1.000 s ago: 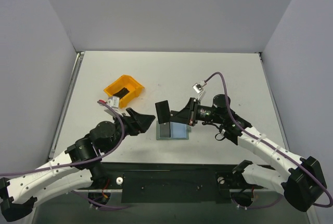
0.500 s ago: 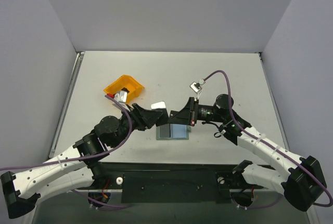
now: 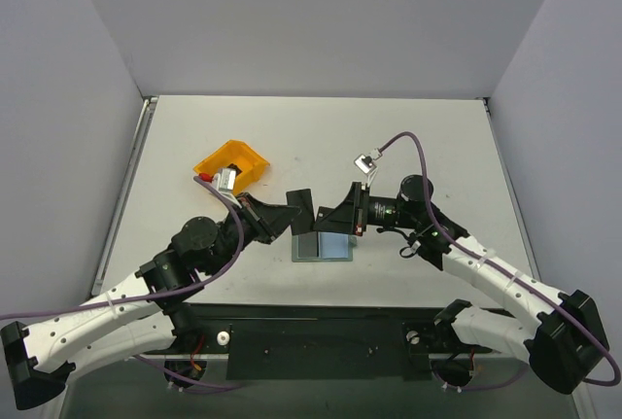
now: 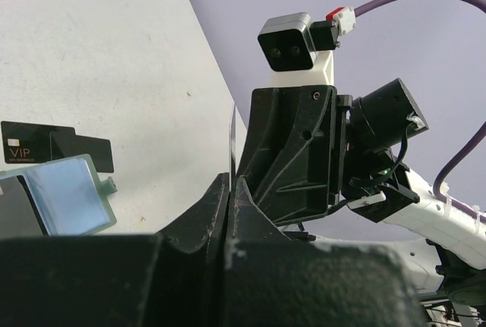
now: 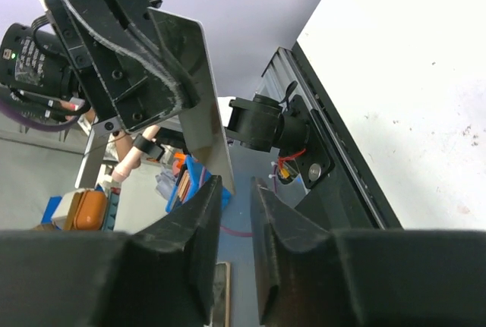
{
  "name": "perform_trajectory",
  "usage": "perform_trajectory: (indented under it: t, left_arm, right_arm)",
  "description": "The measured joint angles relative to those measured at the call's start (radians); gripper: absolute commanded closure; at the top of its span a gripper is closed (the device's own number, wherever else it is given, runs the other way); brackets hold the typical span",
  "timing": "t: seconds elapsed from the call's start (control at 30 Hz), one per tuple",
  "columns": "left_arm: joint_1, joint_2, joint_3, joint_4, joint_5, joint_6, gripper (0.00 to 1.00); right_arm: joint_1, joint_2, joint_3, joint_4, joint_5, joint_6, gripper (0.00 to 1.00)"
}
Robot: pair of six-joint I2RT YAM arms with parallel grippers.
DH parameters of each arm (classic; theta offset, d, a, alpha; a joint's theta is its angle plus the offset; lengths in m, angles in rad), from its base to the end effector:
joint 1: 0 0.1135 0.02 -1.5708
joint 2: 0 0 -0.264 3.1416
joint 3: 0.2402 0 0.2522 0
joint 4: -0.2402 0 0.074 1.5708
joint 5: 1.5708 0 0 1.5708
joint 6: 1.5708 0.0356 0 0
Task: Put the credit cards into the card holder
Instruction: Pick up the credit card at the corner of the board.
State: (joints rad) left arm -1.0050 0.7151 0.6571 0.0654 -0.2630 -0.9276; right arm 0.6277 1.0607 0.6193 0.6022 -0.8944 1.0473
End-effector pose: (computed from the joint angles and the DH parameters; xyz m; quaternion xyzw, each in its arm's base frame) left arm 0.1027 -0.1445 0.3331 -0.0660 0.7015 -0.5264 0.4759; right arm 0.1725 0.1595 0.3089 -0.2004 0.6401 0.6978 0.2514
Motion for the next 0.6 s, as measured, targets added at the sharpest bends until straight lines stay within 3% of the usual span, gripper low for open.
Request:
perform_trajectory:
  t: [0.1,0.17,0.6]
  left_arm:
    - [0.0,0.0,0.0,0.0,0.006,-0.002,1.0]
    - [0.0,0.0,-0.001,0.0,0.01,-0.003,1.0]
    - [0.001,0.005,-0.011,0.007,0.059,-0.013,1.0]
  right_arm:
    - [-0.001,-0.008,0.004,-0.051,0.017,-0.038,0.62]
    - [-0.003,-0.017,0.007,-0.075,0.027,-0.061,0.6]
    - [-0.007,-0.028,0.024,-0.09,0.046,-0.089,0.6]
